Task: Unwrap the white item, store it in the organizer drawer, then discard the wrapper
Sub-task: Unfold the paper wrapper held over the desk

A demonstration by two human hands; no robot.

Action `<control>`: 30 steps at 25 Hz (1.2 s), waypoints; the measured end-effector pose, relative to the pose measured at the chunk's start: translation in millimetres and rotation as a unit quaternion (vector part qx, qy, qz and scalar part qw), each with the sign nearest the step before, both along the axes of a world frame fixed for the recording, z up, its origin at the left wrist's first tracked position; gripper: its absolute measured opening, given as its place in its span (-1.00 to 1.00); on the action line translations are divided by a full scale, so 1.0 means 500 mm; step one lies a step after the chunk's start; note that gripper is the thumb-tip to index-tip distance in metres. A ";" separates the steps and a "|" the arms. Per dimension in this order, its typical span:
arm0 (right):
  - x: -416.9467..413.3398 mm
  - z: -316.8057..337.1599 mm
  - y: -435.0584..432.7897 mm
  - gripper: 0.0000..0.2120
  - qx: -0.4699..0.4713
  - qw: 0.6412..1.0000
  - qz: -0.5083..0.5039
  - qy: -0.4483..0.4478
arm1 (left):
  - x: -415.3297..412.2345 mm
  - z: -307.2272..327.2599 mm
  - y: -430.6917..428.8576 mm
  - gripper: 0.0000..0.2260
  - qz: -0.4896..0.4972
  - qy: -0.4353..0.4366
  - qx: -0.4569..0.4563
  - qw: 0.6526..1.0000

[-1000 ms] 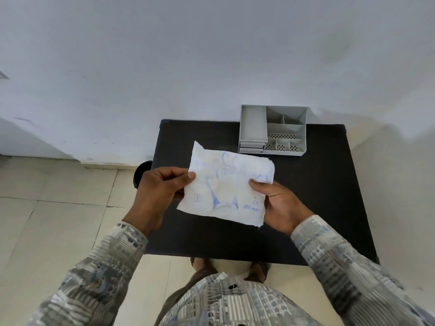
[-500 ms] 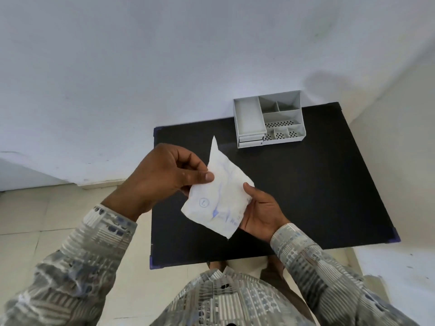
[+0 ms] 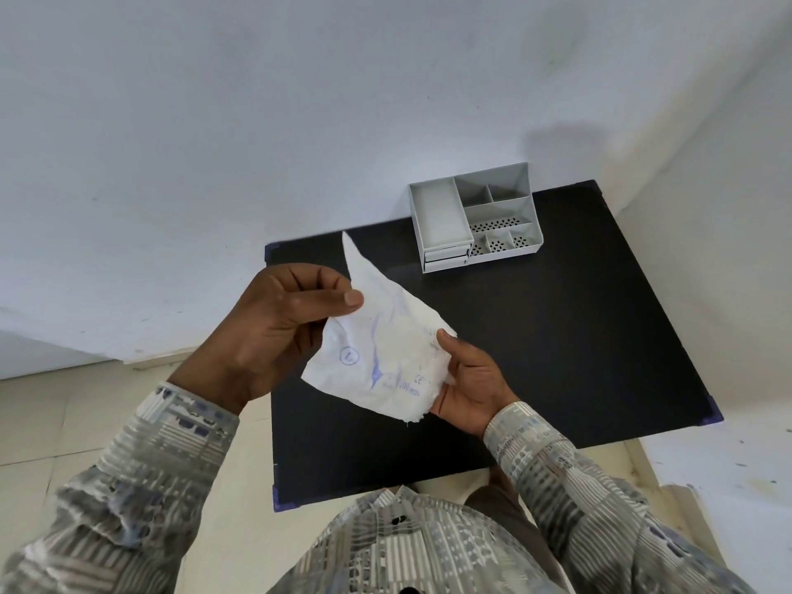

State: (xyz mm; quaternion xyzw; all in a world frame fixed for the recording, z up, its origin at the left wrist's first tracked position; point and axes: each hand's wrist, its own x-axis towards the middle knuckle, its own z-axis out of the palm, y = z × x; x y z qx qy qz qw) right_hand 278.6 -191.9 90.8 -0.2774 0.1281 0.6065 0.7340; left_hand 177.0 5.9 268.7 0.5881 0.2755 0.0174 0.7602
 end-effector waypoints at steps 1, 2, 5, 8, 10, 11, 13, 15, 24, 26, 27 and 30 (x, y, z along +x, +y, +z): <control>0.001 0.003 0.002 -0.59 -0.003 1.000 -0.003 -0.003 | 0.000 -0.005 0.002 -0.90 -0.002 0.003 -0.007 1.000; 0.001 0.006 0.003 -0.62 -0.009 1.000 -0.002 -0.006 | 0.001 -0.013 0.005 -0.90 -0.003 0.007 -0.007 1.000; 0.001 0.004 0.009 -0.66 -0.023 1.000 0.000 -0.004 | 0.001 -0.038 0.019 -0.93 0.005 0.017 -0.002 1.000; 0.007 -0.005 0.009 -0.63 -0.039 0.999 0.008 -0.012 | -0.009 -0.081 0.052 -0.97 0.058 0.018 -0.079 0.995; 0.017 -0.013 0.010 -0.61 -0.063 0.997 0.021 -0.045 | -0.020 -0.117 0.069 -0.94 0.152 0.009 -0.184 0.971; 0.022 -0.019 0.011 -0.62 -0.075 0.995 0.026 -0.061 | -0.027 -0.137 0.075 -0.87 0.200 0.019 -0.200 0.959; 0.033 -0.031 0.012 -0.61 -0.103 0.991 0.032 -0.081 | -0.043 -0.189 0.085 -0.74 0.206 0.099 -0.110 0.967; 0.041 -0.041 0.013 -0.61 -0.124 0.987 0.051 -0.092 | -0.061 -0.245 0.081 -0.84 0.123 0.183 0.025 0.975; 0.040 -0.104 -0.010 -0.63 -0.203 0.977 0.010 -0.063 | -0.087 -0.338 0.107 -0.66 0.085 0.151 -0.053 0.983; 0.034 -0.109 -0.007 -0.71 -0.237 0.966 0.040 -0.099 | -0.090 -0.376 0.105 -0.70 0.070 0.203 -0.011 0.977; 0.031 -0.113 -0.002 -0.75 -0.265 0.954 0.057 -0.127 | -0.092 -0.396 0.102 -0.72 0.065 0.218 0.000 0.974; 0.032 -0.129 0.004 -0.81 -0.362 0.900 0.086 -0.226 | -0.106 -0.473 0.103 -0.77 0.115 0.265 0.069 0.955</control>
